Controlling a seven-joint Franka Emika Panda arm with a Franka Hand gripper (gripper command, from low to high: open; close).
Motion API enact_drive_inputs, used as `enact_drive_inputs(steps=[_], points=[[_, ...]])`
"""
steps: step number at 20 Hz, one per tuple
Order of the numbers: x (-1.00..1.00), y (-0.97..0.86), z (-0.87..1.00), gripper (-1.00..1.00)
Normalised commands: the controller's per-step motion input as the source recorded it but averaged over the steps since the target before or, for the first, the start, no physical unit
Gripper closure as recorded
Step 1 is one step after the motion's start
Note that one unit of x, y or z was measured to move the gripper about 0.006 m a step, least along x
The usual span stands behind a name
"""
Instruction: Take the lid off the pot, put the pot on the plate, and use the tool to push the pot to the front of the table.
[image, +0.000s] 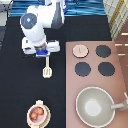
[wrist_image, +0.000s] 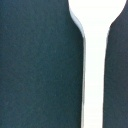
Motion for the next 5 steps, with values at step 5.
enact_drive_inputs(steps=[5], points=[[0.01, -0.06, 1.00, -1.00]])
